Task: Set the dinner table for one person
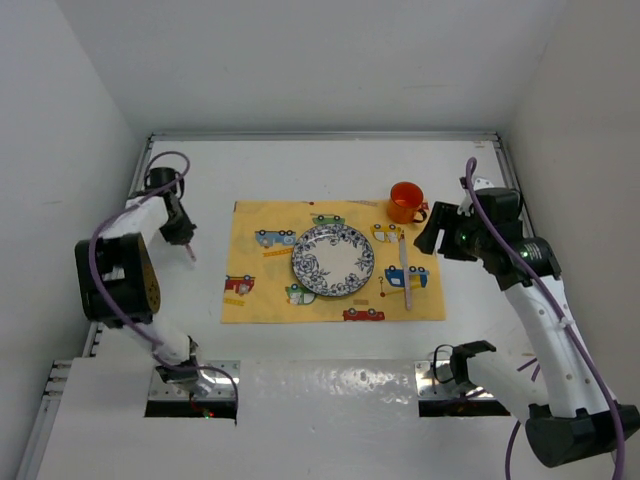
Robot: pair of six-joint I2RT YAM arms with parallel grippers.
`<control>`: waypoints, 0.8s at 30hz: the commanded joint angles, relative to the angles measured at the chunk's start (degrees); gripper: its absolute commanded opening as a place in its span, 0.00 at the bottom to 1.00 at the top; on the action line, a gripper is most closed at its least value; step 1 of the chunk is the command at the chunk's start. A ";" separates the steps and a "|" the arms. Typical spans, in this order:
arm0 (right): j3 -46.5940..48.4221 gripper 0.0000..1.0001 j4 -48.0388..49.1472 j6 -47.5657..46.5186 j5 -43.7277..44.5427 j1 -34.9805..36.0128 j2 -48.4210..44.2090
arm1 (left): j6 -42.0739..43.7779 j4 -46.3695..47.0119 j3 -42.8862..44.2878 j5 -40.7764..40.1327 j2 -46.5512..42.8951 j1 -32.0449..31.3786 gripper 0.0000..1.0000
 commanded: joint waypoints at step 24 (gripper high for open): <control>-2.73 0.69 -1.39 -1.57 1.48 0.79 -3.35 | -18.45 5.91 -20.50 -2.85 -20.15 -45.87 0.00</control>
